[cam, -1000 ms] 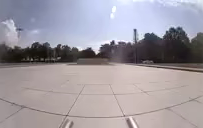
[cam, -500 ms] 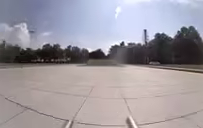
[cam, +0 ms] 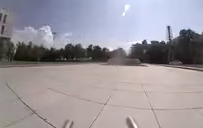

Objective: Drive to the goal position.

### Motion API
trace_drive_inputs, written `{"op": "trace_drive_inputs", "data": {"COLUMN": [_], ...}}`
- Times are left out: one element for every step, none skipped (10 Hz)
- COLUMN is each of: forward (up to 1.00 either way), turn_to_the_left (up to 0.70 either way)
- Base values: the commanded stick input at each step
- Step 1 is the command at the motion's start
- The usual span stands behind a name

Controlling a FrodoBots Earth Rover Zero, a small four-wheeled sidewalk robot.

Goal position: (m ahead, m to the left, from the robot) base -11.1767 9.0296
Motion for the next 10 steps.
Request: {"op": "trace_drive_inputs", "data": {"forward": [0.7, 0.7, 0.7, 0.7, 0.7, 0.7, 0.7, 0.7, 0.7, 0.7], "turn_to_the_left": [0.35, 0.35, 0.35, 0.35, 0.35, 0.35, 0.35, 0.35, 0.35, 0.35]}}
